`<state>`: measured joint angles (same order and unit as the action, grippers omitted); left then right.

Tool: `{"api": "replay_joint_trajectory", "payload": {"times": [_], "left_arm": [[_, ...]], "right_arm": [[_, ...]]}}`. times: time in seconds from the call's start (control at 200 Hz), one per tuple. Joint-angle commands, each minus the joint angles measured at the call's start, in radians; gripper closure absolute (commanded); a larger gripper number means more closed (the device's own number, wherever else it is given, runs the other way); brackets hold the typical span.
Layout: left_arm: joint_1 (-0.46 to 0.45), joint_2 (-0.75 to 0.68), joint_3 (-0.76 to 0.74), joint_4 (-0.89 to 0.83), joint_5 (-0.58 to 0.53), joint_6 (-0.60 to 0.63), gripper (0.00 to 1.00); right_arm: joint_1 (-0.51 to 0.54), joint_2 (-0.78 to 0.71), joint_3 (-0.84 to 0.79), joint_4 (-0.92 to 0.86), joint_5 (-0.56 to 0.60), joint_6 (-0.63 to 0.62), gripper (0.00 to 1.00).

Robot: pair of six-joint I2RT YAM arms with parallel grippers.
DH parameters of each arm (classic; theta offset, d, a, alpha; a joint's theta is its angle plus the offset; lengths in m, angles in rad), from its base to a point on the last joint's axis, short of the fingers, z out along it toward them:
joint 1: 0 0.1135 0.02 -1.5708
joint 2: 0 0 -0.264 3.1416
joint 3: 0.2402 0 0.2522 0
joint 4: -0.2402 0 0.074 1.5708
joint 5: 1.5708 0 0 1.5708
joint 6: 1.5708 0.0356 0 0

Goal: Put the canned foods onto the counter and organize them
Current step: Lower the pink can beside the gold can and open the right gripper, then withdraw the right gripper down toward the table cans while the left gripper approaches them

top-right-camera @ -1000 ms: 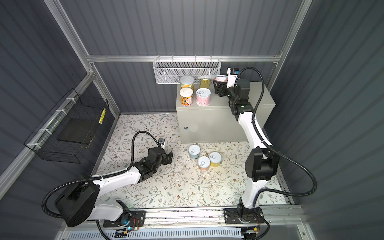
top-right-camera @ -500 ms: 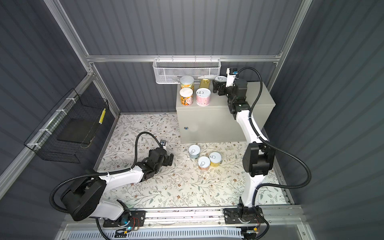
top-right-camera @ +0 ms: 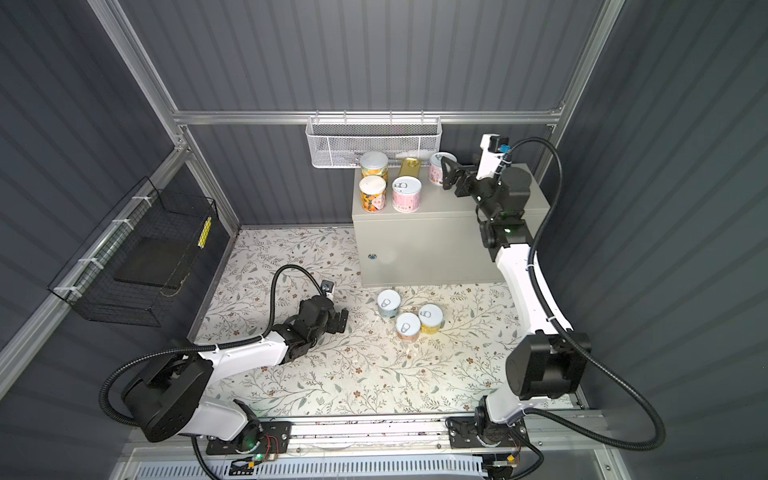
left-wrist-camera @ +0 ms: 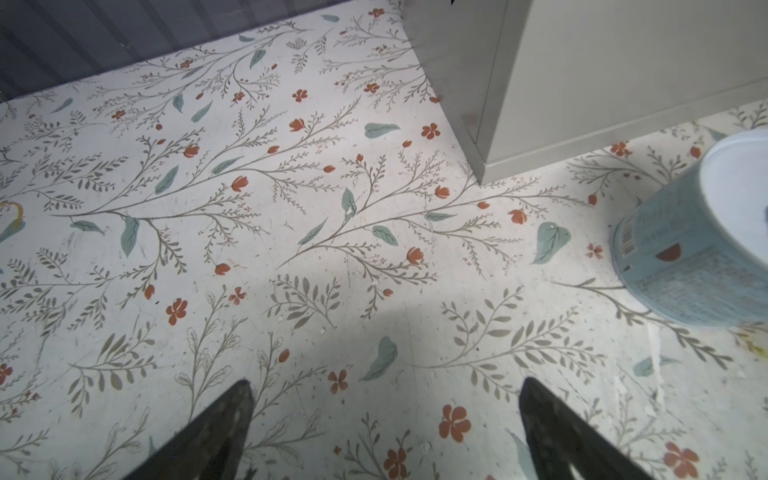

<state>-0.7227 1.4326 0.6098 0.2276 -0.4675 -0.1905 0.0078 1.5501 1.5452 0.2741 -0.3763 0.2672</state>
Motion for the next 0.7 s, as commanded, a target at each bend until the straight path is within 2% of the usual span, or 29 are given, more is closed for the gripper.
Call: {"api": "replay_joint_trajectory", "payload": {"times": [0.0,0.275,0.355,0.595,0.665,0.695], "left_arm": [[0.008,-0.075,-0.018,0.014,0.002,0.002,0.0],[0.008,-0.141,-0.028,0.001,0.03,-0.013,0.0],[0.008,-0.15,-0.03,-0.001,0.036,-0.015,0.0],[0.008,-0.191,-0.032,-0.013,0.095,-0.029,0.0],[0.008,-0.205,-0.036,-0.011,0.111,-0.036,0.0],[0.008,-0.209,-0.036,-0.01,0.117,-0.036,0.0]], "right_arm": [[-0.041,-0.051,-0.148,0.069,-0.1,0.118,0.01],[-0.046,-0.284,-0.431,0.029,-0.024,0.045,0.01],[-0.053,-0.358,-0.491,-0.029,0.017,0.041,0.01],[-0.072,-0.512,-0.582,-0.25,0.007,-0.007,0.01],[-0.072,-0.559,-0.634,-0.271,0.029,0.013,0.01],[-0.072,-0.582,-0.662,-0.275,0.081,0.026,0.01]]}}
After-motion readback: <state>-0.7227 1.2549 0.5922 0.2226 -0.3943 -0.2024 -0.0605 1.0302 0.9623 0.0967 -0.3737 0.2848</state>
